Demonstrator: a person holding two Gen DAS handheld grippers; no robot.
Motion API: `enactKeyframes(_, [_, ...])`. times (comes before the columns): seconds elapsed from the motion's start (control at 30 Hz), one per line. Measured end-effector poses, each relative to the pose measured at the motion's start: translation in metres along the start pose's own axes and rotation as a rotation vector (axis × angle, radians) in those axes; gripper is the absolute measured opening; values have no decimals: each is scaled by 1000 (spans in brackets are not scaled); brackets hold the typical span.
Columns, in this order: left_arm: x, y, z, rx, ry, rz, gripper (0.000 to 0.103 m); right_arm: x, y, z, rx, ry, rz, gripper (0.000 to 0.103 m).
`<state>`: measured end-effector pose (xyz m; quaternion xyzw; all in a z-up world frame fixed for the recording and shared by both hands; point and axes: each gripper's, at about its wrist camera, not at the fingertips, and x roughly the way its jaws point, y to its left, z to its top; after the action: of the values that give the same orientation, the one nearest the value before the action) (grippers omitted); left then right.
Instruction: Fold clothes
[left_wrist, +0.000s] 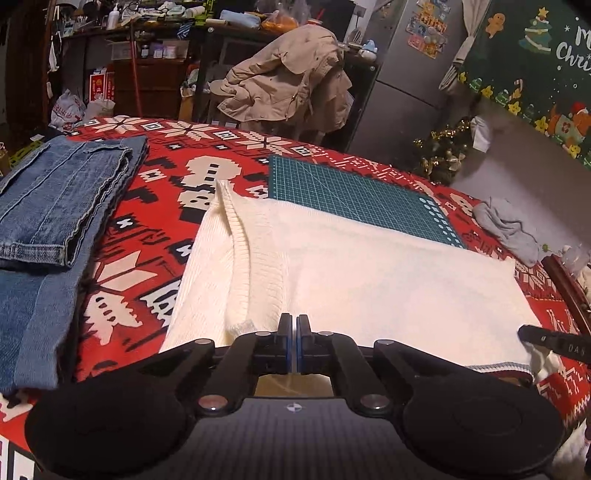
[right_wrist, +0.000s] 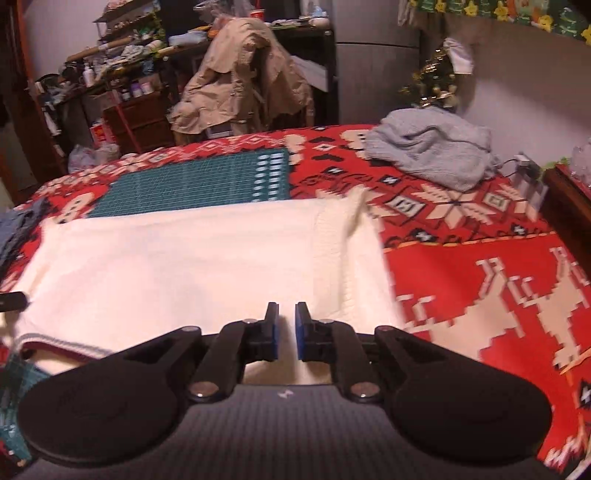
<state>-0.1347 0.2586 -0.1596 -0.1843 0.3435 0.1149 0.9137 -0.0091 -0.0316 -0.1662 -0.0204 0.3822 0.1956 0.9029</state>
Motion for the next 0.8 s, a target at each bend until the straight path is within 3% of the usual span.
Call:
enactKeyframes(0.27, [-12,12,-3,-39,27,-8,5,-14,-10,-6,20,12,2,7])
enactKeyframes(0.4, [-14,11,8,-86,-6,-52,5,-18,-14,-8,29,15,4,8])
enactKeyframes(0.67, [29,0,53,-119,-47,-71,5,7,-5,17,32,-22,17,9])
enactKeyframes(0.8, [54,9,53,-164,21,-56,5,19,-1,29,33,-40,24,9])
